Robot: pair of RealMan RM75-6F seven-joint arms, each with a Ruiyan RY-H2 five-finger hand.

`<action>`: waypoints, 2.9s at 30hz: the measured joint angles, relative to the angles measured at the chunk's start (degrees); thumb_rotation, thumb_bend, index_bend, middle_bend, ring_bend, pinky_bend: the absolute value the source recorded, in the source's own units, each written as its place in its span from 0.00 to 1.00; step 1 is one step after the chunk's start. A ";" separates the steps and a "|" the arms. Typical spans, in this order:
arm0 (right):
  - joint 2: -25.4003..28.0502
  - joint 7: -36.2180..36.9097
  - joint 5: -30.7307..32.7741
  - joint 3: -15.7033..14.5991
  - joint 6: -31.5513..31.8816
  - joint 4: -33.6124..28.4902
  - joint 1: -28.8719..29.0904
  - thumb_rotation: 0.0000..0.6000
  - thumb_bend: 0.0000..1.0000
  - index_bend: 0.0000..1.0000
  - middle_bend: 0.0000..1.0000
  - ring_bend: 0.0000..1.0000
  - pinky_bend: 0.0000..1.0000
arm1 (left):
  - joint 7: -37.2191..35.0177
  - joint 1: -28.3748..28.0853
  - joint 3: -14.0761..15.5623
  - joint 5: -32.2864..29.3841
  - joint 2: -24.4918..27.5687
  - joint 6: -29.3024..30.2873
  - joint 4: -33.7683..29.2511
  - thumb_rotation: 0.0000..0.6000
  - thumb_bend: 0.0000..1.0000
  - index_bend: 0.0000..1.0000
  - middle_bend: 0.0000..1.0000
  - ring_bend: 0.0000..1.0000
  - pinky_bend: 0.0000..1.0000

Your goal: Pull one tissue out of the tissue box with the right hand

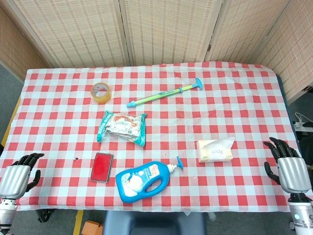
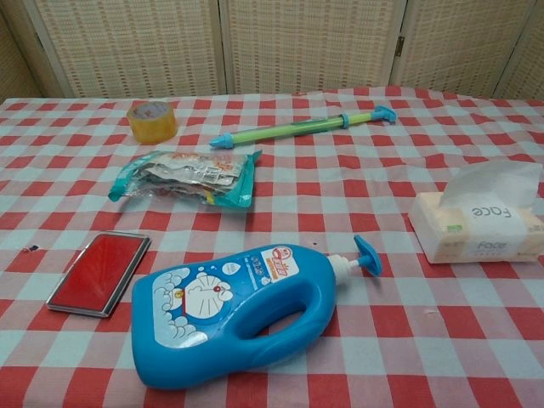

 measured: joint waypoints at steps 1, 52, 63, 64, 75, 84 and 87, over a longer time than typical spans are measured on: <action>0.04 -0.03 0.02 -0.05 -0.12 -0.03 0.01 1.00 0.37 0.22 0.14 0.12 0.29 | 0.12 0.02 0.01 0.01 0.07 0.21 -0.14 1.00 0.56 0.24 0.25 0.23 0.47; -14.56 -5.26 10.52 6.18 -20.57 14.09 16.79 1.00 0.36 0.28 0.35 0.65 0.72 | -1.53 1.12 0.62 1.54 1.87 2.75 -2.78 1.00 0.56 0.25 0.26 0.24 0.47; -17.84 -5.39 10.21 5.43 -22.19 16.73 19.25 1.00 0.37 0.50 0.46 0.72 0.78 | -2.17 1.12 0.59 1.57 1.96 2.77 -2.69 1.00 0.56 0.26 0.26 0.24 0.47; -18.11 -5.15 9.89 5.35 -21.91 16.99 19.33 1.00 0.37 0.55 0.47 0.72 0.78 | -2.35 1.13 0.56 1.53 1.98 2.80 -2.66 1.00 0.56 0.26 0.26 0.24 0.47; -18.14 -1.99 6.86 4.57 -18.27 17.47 19.32 1.00 0.65 0.87 0.50 0.73 0.80 | -2.44 1.02 0.53 1.44 1.88 2.54 -2.45 1.00 0.56 0.26 0.26 0.24 0.47; -15.33 0.66 5.95 5.98 -13.87 13.85 18.49 1.00 0.69 0.88 0.50 0.73 0.80 | -2.28 1.00 0.54 1.33 1.80 2.42 -2.43 1.00 0.56 0.26 0.26 0.24 0.47; -13.50 1.12 5.58 6.91 -11.99 11.03 18.00 1.00 0.69 0.88 0.50 0.73 0.80 | -2.18 0.98 0.60 1.41 1.83 2.38 -2.50 1.00 0.56 0.26 0.26 0.24 0.47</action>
